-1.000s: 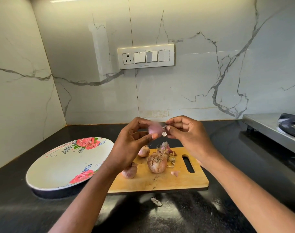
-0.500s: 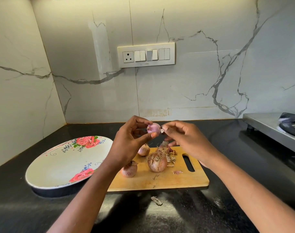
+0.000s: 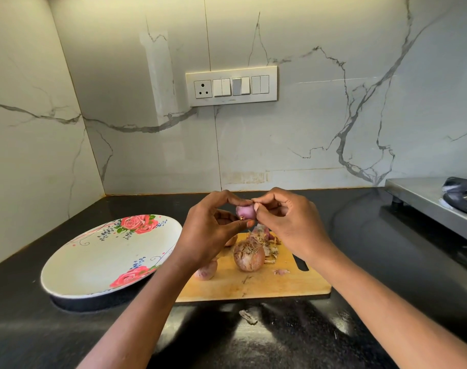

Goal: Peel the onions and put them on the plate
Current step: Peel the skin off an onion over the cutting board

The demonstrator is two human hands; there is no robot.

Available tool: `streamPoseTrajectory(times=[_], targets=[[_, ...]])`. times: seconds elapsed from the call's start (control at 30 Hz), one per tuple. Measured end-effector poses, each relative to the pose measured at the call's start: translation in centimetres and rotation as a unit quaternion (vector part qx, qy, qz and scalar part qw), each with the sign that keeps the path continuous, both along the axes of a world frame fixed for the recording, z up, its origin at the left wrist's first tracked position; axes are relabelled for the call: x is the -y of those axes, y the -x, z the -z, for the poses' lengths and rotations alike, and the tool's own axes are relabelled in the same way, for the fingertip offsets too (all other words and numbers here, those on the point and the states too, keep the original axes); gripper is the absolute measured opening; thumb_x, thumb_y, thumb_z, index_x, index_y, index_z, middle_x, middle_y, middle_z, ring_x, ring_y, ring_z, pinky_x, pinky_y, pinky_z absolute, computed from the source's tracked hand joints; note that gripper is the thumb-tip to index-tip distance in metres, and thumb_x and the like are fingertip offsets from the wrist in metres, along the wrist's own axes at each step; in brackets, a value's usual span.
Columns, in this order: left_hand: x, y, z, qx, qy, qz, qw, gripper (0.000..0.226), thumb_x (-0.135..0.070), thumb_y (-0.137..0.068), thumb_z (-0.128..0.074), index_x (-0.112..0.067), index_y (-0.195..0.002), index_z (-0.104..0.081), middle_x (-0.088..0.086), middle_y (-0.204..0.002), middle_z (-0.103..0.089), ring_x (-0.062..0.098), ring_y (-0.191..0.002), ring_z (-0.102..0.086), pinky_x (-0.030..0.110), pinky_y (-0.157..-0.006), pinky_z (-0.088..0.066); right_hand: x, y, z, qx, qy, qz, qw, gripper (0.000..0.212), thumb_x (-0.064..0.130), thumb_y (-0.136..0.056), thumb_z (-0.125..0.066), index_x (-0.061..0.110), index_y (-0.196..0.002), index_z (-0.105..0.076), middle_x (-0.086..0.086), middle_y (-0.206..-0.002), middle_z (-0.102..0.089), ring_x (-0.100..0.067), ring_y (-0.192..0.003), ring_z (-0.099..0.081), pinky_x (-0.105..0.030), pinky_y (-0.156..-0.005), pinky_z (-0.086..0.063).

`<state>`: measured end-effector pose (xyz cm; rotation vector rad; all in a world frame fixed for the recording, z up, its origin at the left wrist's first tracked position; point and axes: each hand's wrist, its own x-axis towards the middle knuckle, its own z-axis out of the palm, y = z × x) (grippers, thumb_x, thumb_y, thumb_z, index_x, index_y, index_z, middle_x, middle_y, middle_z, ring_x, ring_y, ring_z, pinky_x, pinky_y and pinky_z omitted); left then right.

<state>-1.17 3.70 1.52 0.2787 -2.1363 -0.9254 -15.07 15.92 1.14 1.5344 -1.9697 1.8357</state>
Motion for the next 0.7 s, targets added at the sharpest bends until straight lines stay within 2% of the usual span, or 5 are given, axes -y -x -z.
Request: streamPoseTrajectory(times=[0.13,0.23,0.43,0.53,0.7], targets=[[-0.2,0.0,-0.1,-0.002,-0.005,0.01,1.0,0.03,-0.032,-0.077,-0.081,-0.023,-0.103,-0.069,-0.009,-0.113,-0.073,0.011,-0.094,-0.073,0.041,-0.087,-0.061,0.1,-0.3,0.1,-0.002,0.016,0.013,1.0,0.008,0.008,-0.087,-0.076,0.016,-0.088,-0.075,0.02,-0.07,-0.071,0.005,-0.067,-0.068,-0.009,-0.059,-0.048],[-0.3,-0.1,-0.3,-0.008,-0.04,0.029,0.999,0.026,-0.027,-0.081,-0.08,-0.023,-0.103,-0.067,-0.011,-0.115,-0.073,0.012,-0.097,-0.074,0.041,-0.092,-0.06,0.1,0.1,0.0,0.01,0.034,0.029,0.999,0.013,0.012,-0.086,-0.078,0.024,-0.086,-0.073,0.013,-0.075,-0.074,-0.001,-0.071,-0.07,-0.016,-0.064,-0.055],[-0.2,-0.1,-0.5,-0.027,-0.101,0.058,0.993,0.03,-0.026,-0.086,-0.078,-0.024,-0.113,-0.064,-0.01,-0.116,-0.069,0.02,-0.107,-0.07,0.047,-0.096,-0.058,0.0,0.4,-0.7,0.159,0.05,-0.05,0.985,0.008,0.012,-0.088,-0.077,0.014,-0.093,-0.071,-0.002,-0.08,-0.077,-0.018,-0.075,-0.075,-0.032,-0.077,-0.061],[0.0,-0.1,-0.4,-0.016,-0.101,0.061,0.993,0.03,-0.019,-0.092,-0.073,-0.026,-0.12,-0.063,-0.008,-0.118,-0.067,0.016,-0.111,-0.066,0.045,-0.094,-0.059,-0.2,0.4,-1.0,0.21,0.045,-0.085,0.973,0.01,0.01,-0.089,-0.075,0.013,-0.097,-0.071,-0.007,-0.086,-0.078,-0.017,-0.077,-0.075,-0.028,-0.078,-0.06],[-0.1,-0.1,-0.4,-0.001,-0.104,0.055,0.993,0.031,-0.021,-0.092,-0.073,-0.027,-0.122,-0.067,-0.009,-0.119,-0.07,0.017,-0.108,-0.069,0.043,-0.096,-0.058,-0.3,0.4,-1.0,0.173,0.021,-0.111,0.979,0.014,0.008,-0.095,-0.068,0.016,-0.104,-0.075,-0.004,-0.1,-0.077,-0.018,-0.093,-0.075,-0.029,-0.082,-0.061]])
